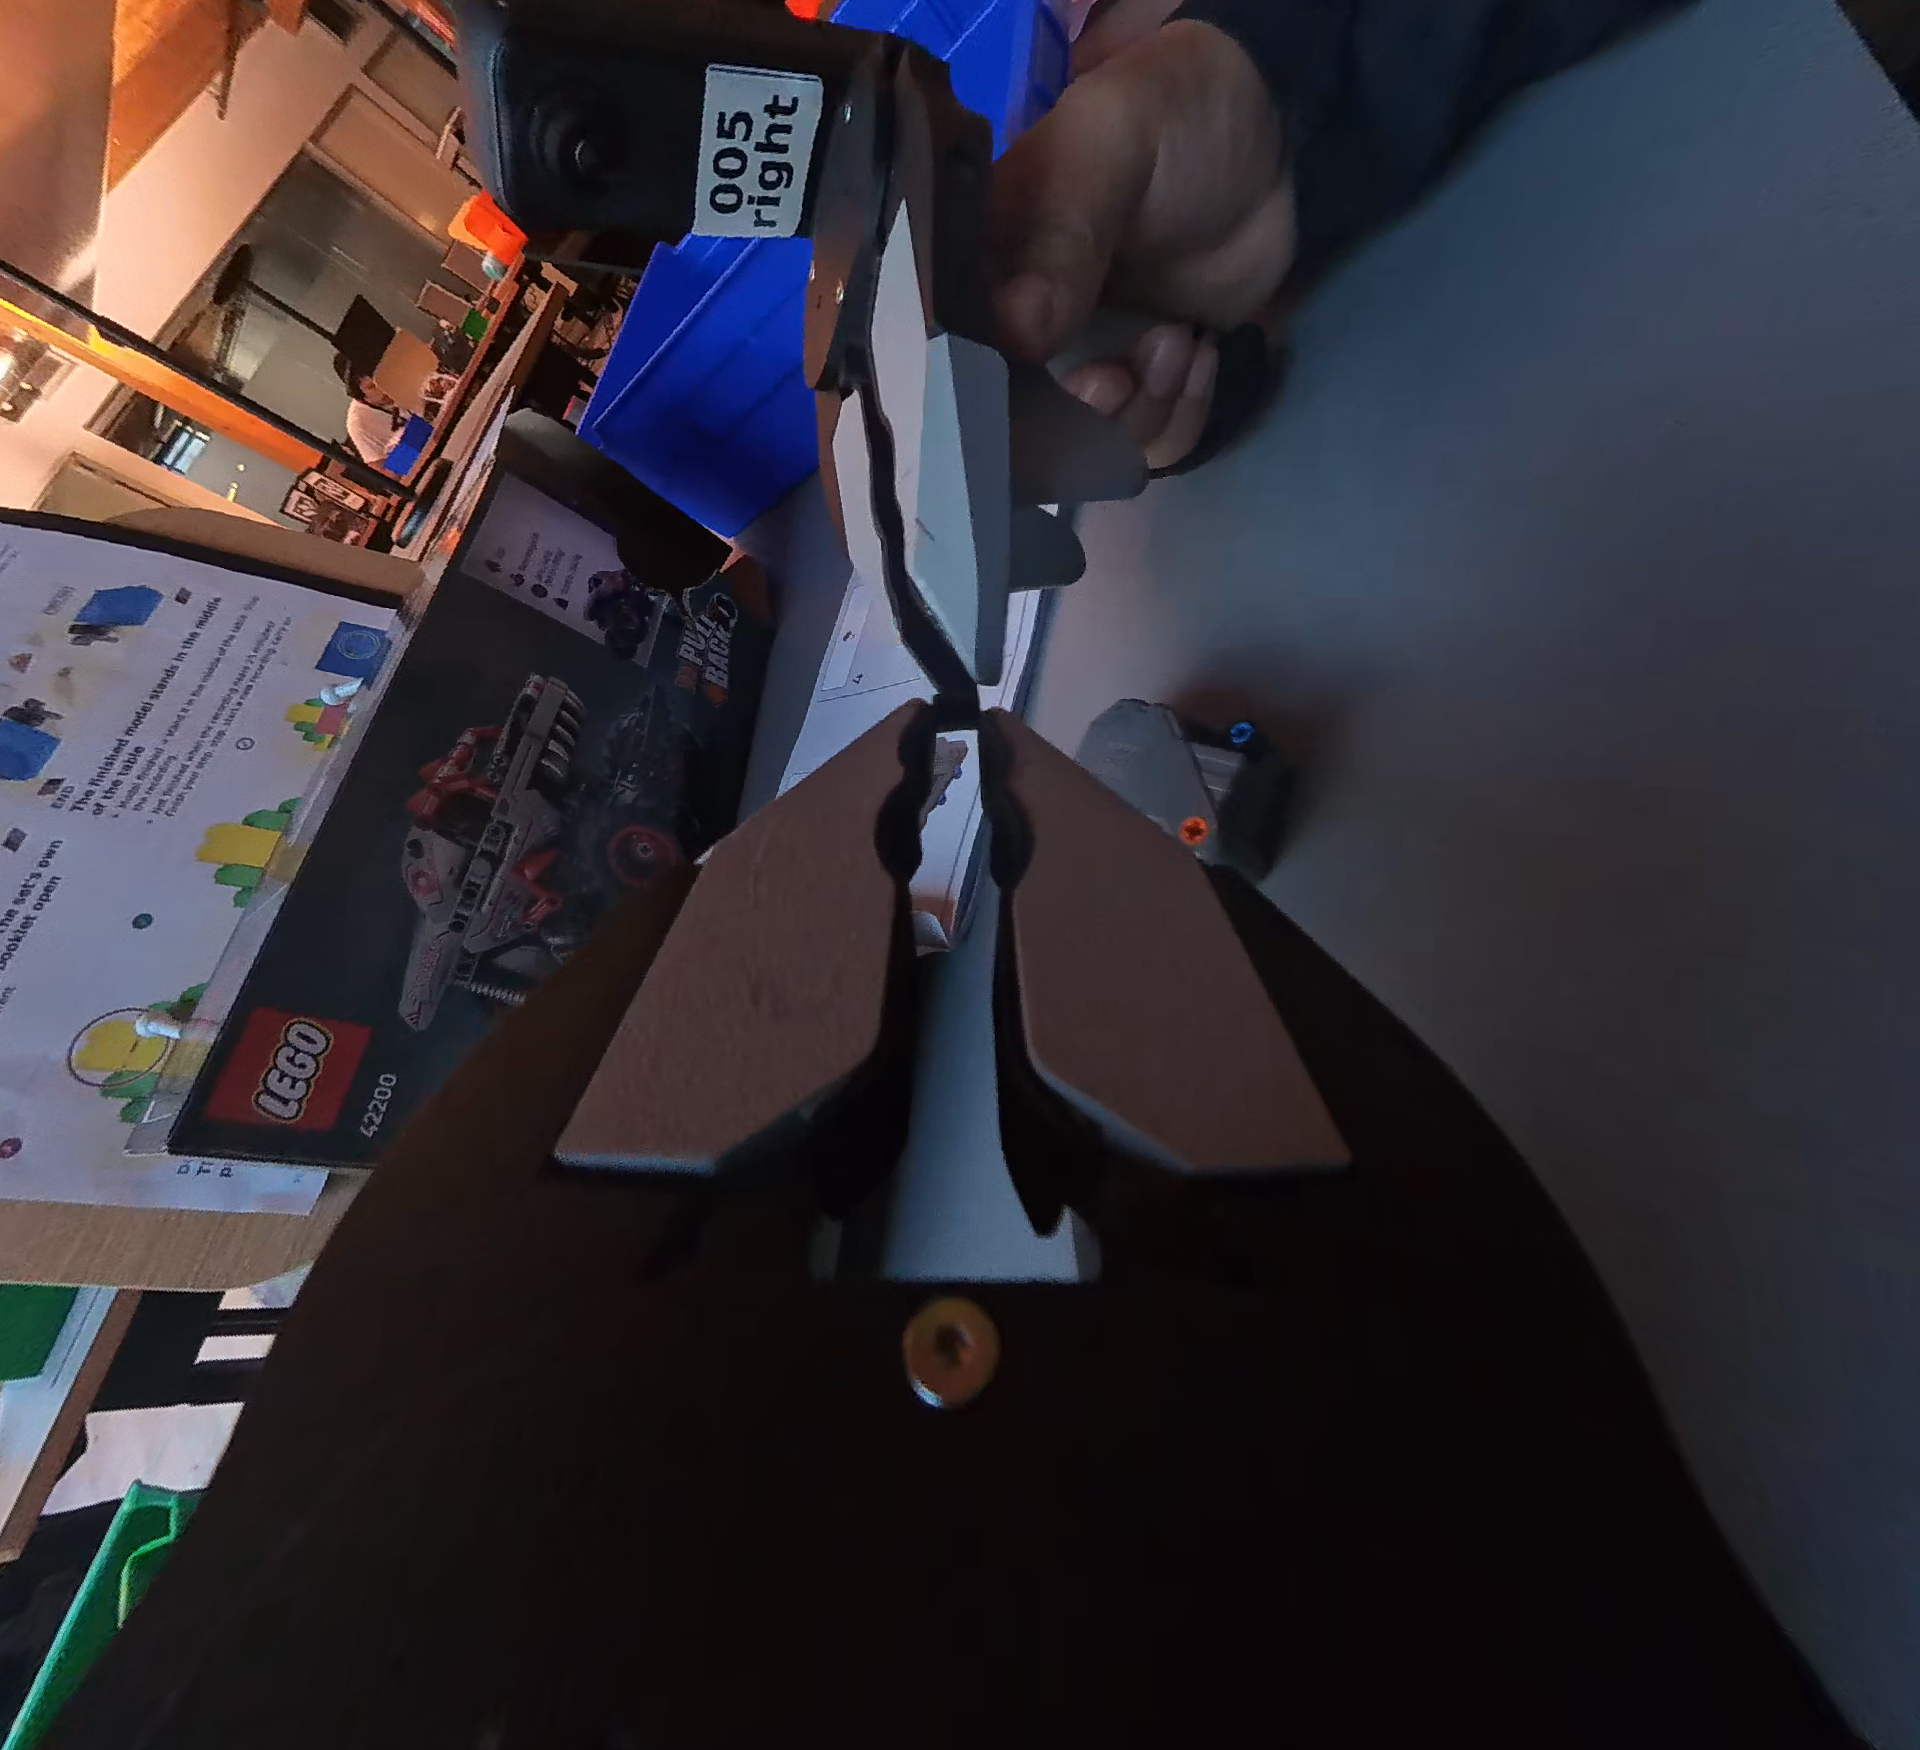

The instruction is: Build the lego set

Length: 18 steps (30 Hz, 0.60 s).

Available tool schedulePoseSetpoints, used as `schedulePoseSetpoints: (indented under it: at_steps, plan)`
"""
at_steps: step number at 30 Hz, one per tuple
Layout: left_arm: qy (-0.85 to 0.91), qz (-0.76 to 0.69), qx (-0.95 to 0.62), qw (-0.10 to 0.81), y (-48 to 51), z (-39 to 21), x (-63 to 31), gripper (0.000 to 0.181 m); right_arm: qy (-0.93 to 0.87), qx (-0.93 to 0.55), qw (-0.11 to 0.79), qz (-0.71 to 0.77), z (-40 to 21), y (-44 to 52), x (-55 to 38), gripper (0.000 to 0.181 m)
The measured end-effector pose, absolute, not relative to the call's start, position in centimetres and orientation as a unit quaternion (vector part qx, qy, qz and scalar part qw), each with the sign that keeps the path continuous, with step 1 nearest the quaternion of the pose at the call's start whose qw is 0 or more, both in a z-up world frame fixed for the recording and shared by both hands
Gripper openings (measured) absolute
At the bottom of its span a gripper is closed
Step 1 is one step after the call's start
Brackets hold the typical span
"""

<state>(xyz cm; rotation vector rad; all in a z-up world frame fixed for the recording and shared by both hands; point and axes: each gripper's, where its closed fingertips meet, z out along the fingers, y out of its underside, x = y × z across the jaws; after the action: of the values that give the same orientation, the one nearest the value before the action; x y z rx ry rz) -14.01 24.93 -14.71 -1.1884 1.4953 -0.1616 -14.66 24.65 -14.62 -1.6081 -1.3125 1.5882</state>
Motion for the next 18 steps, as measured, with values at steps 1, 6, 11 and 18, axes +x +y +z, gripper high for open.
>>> schedulePoseSetpoints:
  at_steps: [1, 6, 11, 18]
  plan:
    - [0.639, -0.067, -0.507, 0.575, 24.9, -14.8, -14.0, 0.005, -0.484, -0.593, 0.261, 0.589, -14.6, 24.6, -14.6, 0.005]
    - [0.644, -0.043, -0.501, 0.577, 25.1, -15.0, -13.8, 0.005, -0.472, -0.595, 0.247, 0.602, -14.9, 24.6, -14.8, 0.003]
    - [0.649, -0.017, -0.498, 0.575, 25.3, -15.5, -13.8, 0.006, -0.476, -0.603, 0.250, 0.589, -15.3, 24.9, -15.0, 0.003]
    - [0.646, -0.044, -0.545, 0.533, 25.8, -17.4, -13.7, 0.023, -0.500, -0.627, 0.260, 0.538, -16.6, 25.8, -14.1, 0.003]
